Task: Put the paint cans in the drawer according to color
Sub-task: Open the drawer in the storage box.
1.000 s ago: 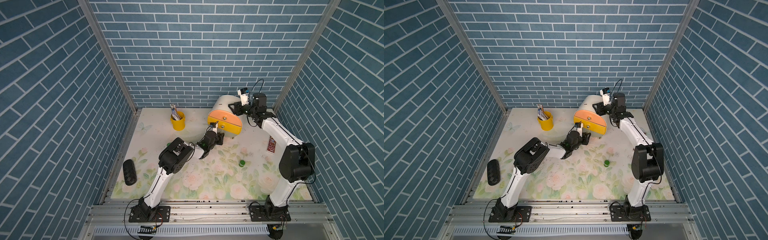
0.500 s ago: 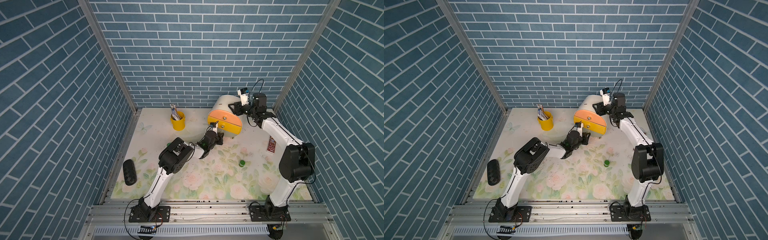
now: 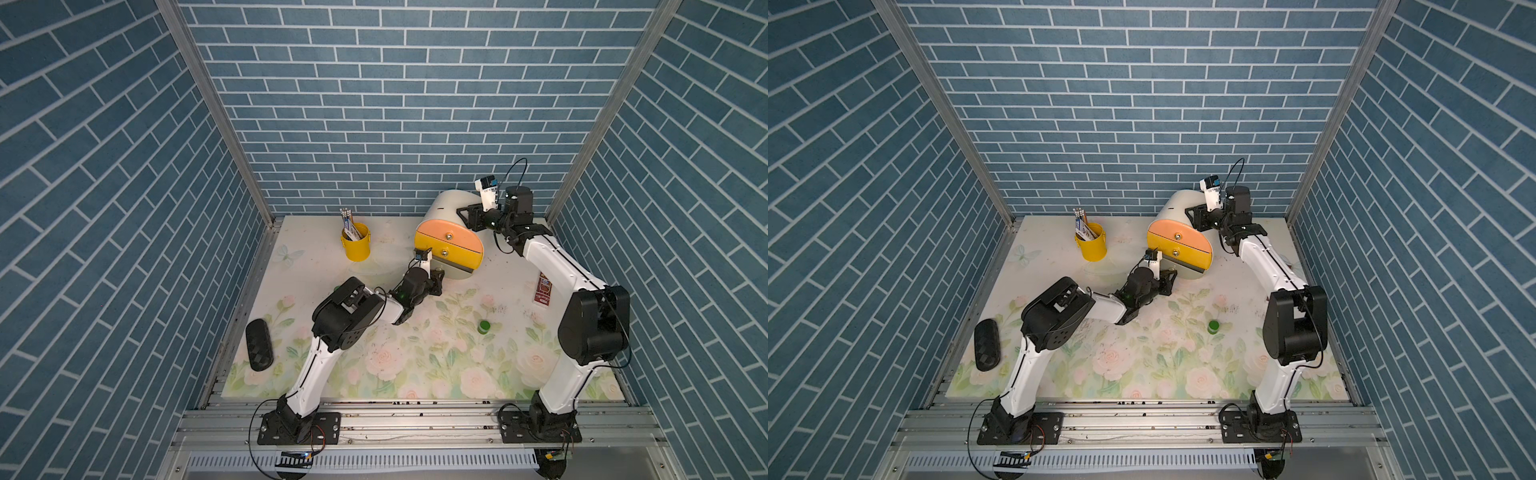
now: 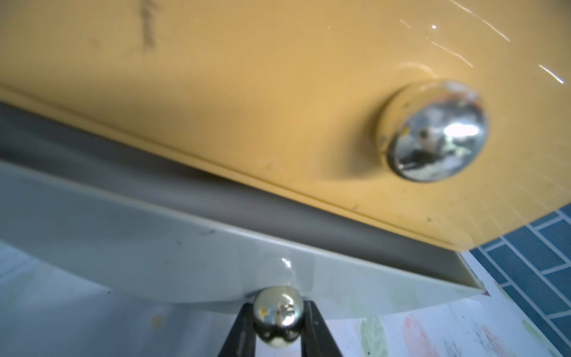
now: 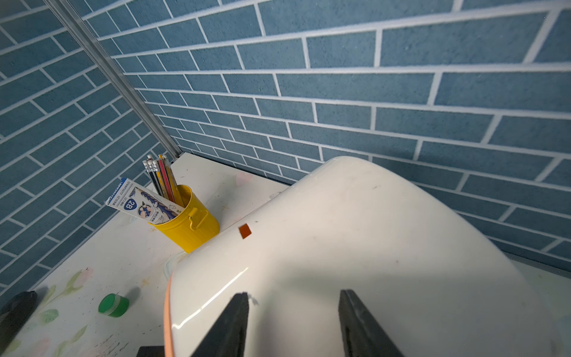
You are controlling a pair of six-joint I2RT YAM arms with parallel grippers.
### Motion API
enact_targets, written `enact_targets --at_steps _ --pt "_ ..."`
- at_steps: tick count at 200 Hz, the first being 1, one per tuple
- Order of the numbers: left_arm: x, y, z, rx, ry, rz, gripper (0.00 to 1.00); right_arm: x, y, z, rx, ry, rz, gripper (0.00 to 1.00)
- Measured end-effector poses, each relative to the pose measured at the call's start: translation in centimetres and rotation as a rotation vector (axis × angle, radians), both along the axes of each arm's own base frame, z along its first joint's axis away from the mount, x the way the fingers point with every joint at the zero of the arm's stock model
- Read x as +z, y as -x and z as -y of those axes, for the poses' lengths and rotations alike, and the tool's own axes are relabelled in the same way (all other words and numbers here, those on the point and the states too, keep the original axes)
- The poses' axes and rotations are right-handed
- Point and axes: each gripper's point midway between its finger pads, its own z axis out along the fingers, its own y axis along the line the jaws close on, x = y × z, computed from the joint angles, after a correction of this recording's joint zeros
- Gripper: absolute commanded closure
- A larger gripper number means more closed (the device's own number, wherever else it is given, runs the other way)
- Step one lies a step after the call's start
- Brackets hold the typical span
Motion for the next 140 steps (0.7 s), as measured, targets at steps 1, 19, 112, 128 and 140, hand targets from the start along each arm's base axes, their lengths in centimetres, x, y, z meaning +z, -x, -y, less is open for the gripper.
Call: enact_targets --at_steps 1,19,112,128,140 --pt "0.0 0.1 0.0 -0.001 -0.001 -0.001 0.83 0.0 0.0 0.0 0.000 0.000 0.000 0.49" --pt "0.0 0.8 -0.4 -0.005 -0.010 -0.008 0.84 0.0 0.0 0.0 -0.001 0.000 0.000 0.49" --pt "0.0 5.0 -1.5 -0.044 -0.072 -0.033 0.85 0.0 0.0 0.1 -0.002 0.000 0.000 0.49" --pt "0.0 5.4 -1.7 -0.047 -0.076 -0.036 0.85 0.0 0.0 0.1 -0.003 0.001 0.000 0.49" --pt "0.1 5.6 -1.9 -0.048 -0.076 -0.037 0.85 0.0 0.0 0.1 -0.002 0.000 0.000 0.49"
